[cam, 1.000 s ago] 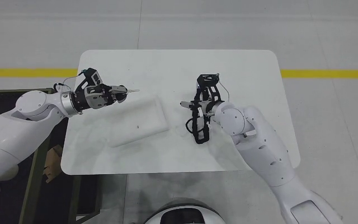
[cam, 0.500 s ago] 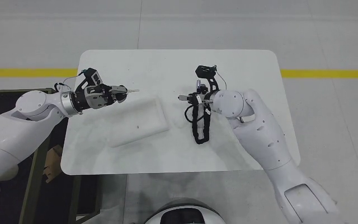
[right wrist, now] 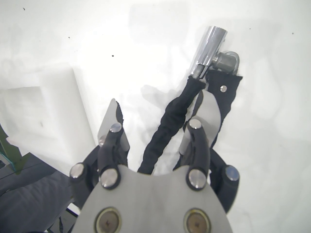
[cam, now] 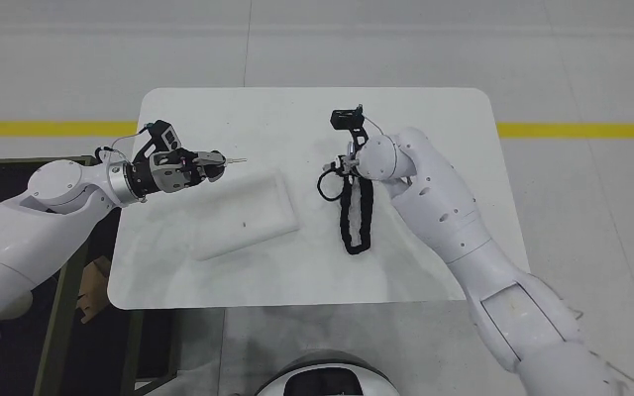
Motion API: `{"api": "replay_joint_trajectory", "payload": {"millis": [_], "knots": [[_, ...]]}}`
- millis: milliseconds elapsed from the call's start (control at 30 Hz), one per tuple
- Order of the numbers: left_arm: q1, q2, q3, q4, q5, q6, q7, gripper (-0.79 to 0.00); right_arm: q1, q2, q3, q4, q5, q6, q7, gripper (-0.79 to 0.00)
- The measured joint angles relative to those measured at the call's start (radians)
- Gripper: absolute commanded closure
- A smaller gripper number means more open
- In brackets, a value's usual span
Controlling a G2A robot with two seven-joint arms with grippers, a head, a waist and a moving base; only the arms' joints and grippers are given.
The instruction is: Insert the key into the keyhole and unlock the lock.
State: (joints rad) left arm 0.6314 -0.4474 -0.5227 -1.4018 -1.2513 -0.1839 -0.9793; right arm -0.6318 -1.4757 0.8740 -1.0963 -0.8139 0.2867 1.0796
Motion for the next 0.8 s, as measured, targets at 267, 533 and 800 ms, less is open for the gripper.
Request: {"api": "replay_joint_trajectory", "payload": {"millis": [267,533,800], "knots": [[0.0,0.0,0.0,0.0,0.0,0.0,0.0,0.0,0.017,-0.051,-0.011,0.092,-0.112,0.042,0.01,-0.336],[0.0,0.0,0.0,0.0,0.0,0.0,0.0,0.0,0.03,-0.096,0.019,0.152,-0.206,0.071,-0.018,0.0],[0.0,0.0,0.0,0.0,0.0,0.0,0.0,0.0,-0.013,-0.104,0.133,0.082,-0.247,0.027,-0.076,0.0]]}}
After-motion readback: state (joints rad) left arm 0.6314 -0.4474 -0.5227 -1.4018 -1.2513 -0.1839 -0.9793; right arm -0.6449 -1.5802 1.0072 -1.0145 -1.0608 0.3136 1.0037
